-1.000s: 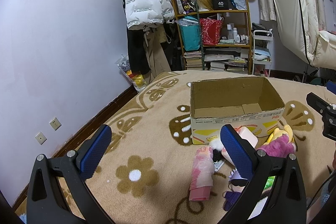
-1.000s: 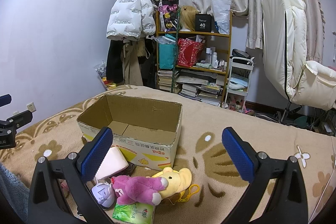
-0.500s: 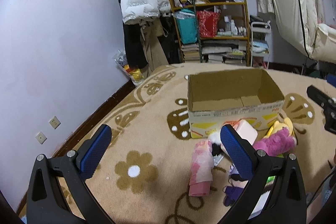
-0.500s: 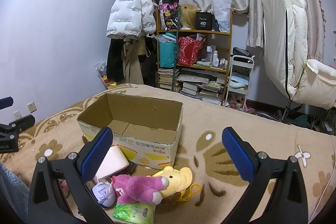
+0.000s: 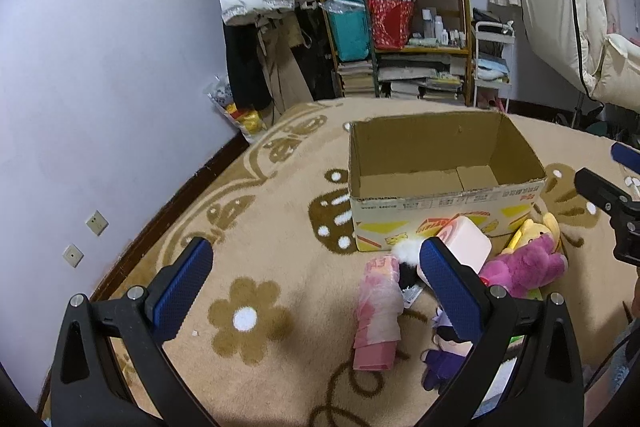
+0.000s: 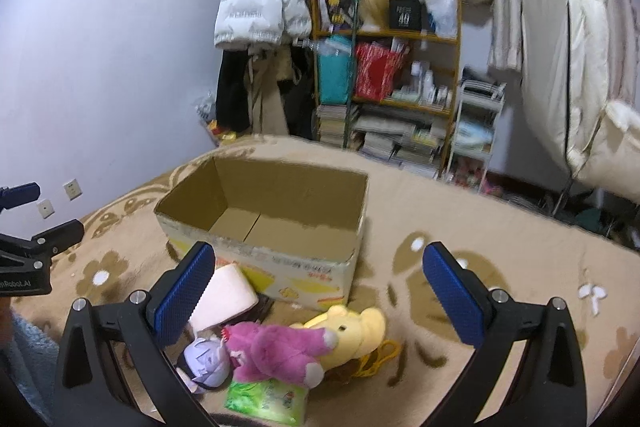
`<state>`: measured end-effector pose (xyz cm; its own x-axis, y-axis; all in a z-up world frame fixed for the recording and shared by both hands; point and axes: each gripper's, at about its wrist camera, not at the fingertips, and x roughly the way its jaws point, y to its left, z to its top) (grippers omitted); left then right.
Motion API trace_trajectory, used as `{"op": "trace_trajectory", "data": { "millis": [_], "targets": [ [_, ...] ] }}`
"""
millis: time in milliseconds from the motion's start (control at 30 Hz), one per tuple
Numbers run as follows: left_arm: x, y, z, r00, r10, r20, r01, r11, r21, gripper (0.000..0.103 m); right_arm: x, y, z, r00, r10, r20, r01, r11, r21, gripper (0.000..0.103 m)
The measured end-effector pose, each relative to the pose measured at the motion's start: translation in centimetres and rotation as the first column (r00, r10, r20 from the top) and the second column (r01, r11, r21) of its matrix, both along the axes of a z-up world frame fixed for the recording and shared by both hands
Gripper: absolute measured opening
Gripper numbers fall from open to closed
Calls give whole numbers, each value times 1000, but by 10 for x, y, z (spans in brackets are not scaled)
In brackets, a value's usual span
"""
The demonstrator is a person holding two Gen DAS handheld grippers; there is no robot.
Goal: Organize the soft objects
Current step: 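Move left tool to the plastic-wrapped pink roll while right tool approaches the pink plush bear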
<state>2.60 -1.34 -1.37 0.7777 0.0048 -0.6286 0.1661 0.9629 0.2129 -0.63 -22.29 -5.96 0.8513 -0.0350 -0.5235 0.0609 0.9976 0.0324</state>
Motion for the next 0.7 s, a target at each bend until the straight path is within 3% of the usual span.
{"op": "trace_trajectory", "data": {
  "millis": [167, 400, 700],
  "targets": [
    [18, -3, -13, 995, 8, -104, -8, 1000, 1, 102, 13, -5, -11, 997, 9, -74, -4, 997, 72, 103],
    [36, -9, -31, 979, -12, -206, 8, 1000, -19, 102, 26, -1, -25, 987, 26, -159, -12, 996, 85, 103],
    [62, -15, -63, 934, 1, -357, -12, 1000, -29, 102, 35, 3, -44, 965, 66, -254, -34, 991, 130, 103]
  ]
}}
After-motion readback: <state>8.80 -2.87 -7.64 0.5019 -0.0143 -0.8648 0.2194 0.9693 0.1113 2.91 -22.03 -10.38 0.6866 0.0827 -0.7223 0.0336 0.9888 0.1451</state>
